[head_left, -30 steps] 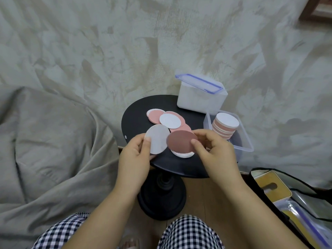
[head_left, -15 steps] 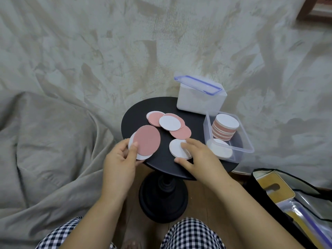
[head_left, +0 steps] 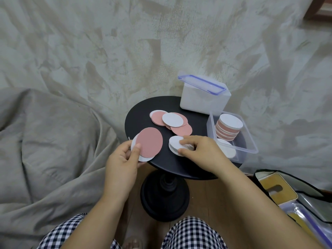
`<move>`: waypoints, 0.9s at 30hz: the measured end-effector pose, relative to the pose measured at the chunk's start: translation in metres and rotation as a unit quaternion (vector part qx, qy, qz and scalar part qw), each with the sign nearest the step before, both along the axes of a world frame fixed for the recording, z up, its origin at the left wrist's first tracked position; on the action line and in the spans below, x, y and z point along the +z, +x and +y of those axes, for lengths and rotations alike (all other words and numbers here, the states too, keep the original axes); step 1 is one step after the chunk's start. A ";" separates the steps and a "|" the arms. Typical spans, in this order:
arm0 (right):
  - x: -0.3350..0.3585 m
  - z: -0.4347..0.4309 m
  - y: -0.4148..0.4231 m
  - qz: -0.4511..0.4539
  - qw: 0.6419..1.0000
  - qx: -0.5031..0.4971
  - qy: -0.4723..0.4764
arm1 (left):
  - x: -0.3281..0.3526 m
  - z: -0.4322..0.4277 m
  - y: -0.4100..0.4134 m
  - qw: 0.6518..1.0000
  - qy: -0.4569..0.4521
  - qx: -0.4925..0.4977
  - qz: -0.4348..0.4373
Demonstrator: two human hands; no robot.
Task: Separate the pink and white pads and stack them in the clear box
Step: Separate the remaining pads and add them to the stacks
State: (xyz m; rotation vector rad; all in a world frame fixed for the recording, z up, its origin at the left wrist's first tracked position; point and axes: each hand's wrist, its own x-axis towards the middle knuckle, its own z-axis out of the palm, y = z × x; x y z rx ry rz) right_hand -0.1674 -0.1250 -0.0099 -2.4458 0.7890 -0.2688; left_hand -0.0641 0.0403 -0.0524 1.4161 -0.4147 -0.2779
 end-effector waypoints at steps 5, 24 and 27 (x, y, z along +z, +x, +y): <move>0.001 -0.002 0.000 -0.064 0.994 -0.014 -0.085 | 0.001 -0.002 -0.001 1.000 -0.004 0.004 -0.001; -0.003 0.019 -0.006 -0.254 0.962 -0.054 0.088 | 0.013 -0.022 -0.032 0.991 -0.016 -0.115 -0.062; -0.009 0.020 -0.016 -0.225 0.970 -0.033 0.092 | 0.007 -0.024 -0.032 0.983 0.038 -0.116 -0.139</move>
